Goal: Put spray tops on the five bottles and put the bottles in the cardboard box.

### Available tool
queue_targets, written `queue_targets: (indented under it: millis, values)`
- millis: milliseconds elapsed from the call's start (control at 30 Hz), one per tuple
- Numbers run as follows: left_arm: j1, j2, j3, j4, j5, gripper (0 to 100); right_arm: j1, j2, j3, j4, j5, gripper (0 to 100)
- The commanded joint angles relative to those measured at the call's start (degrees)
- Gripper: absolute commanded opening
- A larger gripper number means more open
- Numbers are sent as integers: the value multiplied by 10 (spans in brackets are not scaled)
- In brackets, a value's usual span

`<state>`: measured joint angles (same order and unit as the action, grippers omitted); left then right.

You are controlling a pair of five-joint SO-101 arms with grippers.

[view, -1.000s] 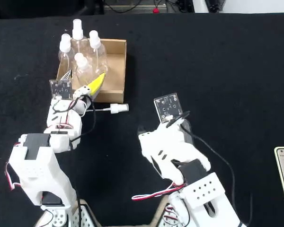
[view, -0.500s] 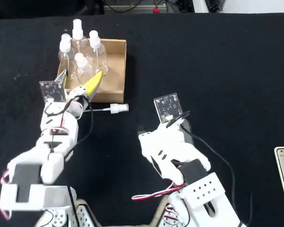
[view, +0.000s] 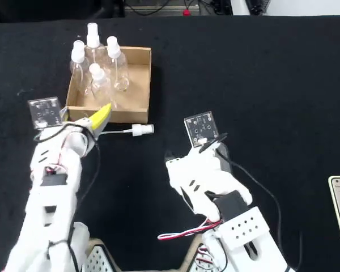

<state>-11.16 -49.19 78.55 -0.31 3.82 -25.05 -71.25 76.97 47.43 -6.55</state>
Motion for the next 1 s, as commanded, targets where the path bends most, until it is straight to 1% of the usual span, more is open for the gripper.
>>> queue_targets:
  millis: [0,67,167,267,367,433,500,567,700,800,900,967]
  values:
    - [-14,-129,-50,232,3,396,-4,-13,-6,-12,0,227]
    - [-14,-179,-54,305,2,396,-4,-12,-7,-12,0,227]
    - [-14,-234,-43,335,2,395,-4,-12,-9,-12,0,227]
    - [-13,-248,-41,369,2,395,-4,-10,-17,-11,0,226]
    - [-14,-248,-54,416,6,391,33,-11,-43,1,0,226]
    - [-14,-248,-71,462,6,353,70,-7,-85,31,6,226]
    - [-15,-251,-79,500,7,316,91,-7,-131,64,34,226]
    - [-15,-253,-78,513,7,309,97,-7,-172,92,53,226]
    - [-14,-248,-69,511,7,309,98,17,-261,145,74,226]
    - [-14,-248,-65,513,8,309,98,80,-336,178,73,227]
    - [-14,-253,-57,511,37,308,98,167,-411,206,70,229]
    - [-14,-253,-54,510,46,308,99,221,-454,232,55,229]
